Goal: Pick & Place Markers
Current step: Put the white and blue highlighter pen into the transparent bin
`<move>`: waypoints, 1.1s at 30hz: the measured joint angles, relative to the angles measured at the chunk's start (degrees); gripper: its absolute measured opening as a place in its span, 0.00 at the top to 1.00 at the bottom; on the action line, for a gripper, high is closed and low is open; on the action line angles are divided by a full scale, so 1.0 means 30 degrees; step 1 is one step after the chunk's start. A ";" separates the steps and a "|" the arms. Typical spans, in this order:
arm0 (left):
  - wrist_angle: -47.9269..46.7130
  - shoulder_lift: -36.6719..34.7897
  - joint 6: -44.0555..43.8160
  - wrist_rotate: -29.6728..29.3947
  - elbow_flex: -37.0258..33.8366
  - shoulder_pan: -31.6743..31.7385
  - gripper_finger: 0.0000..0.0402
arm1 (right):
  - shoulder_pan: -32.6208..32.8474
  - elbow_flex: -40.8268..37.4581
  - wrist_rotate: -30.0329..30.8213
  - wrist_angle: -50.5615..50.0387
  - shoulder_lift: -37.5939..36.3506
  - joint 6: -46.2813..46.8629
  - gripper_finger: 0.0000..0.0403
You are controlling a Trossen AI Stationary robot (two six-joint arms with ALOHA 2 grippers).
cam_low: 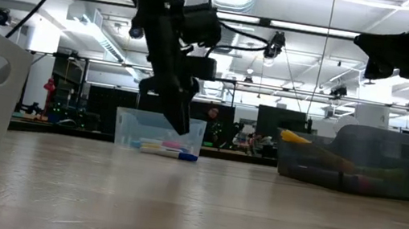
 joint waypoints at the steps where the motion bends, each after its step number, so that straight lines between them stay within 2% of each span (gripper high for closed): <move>1: 0.0416 0.0000 0.0010 -0.0005 -0.0271 0.0024 0.70 | -0.0001 0.0000 -0.0001 0.0006 0.0000 0.0034 0.98; 14: 0.2727 0.0144 0.0290 -0.0238 -0.1969 0.0056 0.70 | -0.0005 0.0000 -0.0007 0.0000 0.0000 0.0039 0.98; 33: 0.3611 0.1437 0.0750 -0.1583 -0.2123 0.0101 0.70 | 0.0000 0.0000 -0.0021 0.0000 -0.0007 0.0029 0.98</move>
